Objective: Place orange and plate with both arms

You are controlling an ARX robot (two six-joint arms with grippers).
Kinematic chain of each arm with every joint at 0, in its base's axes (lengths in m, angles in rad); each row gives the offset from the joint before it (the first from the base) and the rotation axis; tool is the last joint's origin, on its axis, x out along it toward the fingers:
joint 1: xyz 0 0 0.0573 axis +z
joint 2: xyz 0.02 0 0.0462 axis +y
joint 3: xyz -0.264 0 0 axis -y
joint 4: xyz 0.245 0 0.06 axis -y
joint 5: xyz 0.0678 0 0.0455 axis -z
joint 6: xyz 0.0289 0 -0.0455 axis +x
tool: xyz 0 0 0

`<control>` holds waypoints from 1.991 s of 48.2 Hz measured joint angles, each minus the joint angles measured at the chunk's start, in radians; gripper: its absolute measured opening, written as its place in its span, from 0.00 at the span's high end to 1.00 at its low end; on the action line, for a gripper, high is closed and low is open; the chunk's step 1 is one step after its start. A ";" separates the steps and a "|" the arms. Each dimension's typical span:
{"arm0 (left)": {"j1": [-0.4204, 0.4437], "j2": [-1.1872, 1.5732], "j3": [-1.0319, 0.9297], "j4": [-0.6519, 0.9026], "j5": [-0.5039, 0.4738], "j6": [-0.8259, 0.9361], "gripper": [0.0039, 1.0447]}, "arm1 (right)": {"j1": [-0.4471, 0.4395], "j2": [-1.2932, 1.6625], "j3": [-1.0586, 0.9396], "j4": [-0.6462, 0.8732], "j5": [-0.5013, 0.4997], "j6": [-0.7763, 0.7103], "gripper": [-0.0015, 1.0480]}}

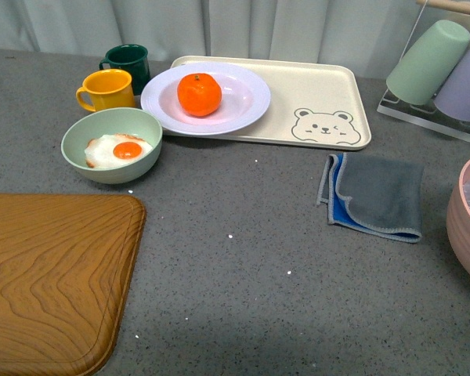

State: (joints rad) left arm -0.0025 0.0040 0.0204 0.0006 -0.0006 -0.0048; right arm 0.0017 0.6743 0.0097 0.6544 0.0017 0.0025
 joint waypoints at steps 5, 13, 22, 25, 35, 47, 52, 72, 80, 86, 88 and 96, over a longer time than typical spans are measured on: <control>0.000 0.000 0.000 0.000 0.000 0.000 0.06 | 0.000 -0.074 -0.004 -0.065 0.000 0.000 0.99; 0.000 0.000 0.000 0.000 0.000 0.000 0.06 | 0.000 -0.160 -0.005 -0.146 0.000 0.000 0.99; 0.000 0.000 0.000 0.000 0.000 0.000 0.06 | 0.000 -0.273 -0.005 -0.253 0.000 0.000 0.99; 0.000 0.000 0.000 0.000 0.000 0.000 0.06 | 0.000 -0.300 -0.005 -0.280 0.000 0.000 0.99; 0.000 0.000 0.000 0.000 0.000 0.000 0.06 | 0.000 -0.371 -0.005 -0.348 0.000 0.000 0.99; 0.000 0.000 0.000 0.000 0.000 0.000 0.06 | 0.000 -0.456 -0.005 -0.433 0.000 0.000 0.99; 0.000 0.000 0.000 0.000 0.000 0.000 0.06 | 0.000 -0.484 -0.005 -0.460 0.000 0.000 0.99; 0.000 0.000 0.000 0.000 0.000 0.000 0.06 | 0.000 -0.669 -0.004 -0.653 -0.003 -0.002 0.80; 0.000 0.000 0.000 0.000 0.000 0.000 0.06 | 0.000 -0.670 -0.004 -0.653 -0.003 -0.002 0.47; 0.000 0.000 0.000 0.000 0.000 0.000 0.06 | 0.000 -0.670 -0.004 -0.653 -0.003 -0.002 0.27; 0.000 0.000 0.000 0.000 0.000 0.000 0.06 | 0.000 -0.670 -0.004 -0.653 -0.003 -0.002 0.22; 0.000 0.000 0.000 0.000 0.000 0.000 0.06 | 0.000 -0.670 -0.004 -0.653 -0.003 -0.001 0.09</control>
State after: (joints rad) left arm -0.0025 0.0036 0.0204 0.0006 -0.0002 -0.0048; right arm 0.0017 0.0044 0.0055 0.0017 -0.0013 0.0017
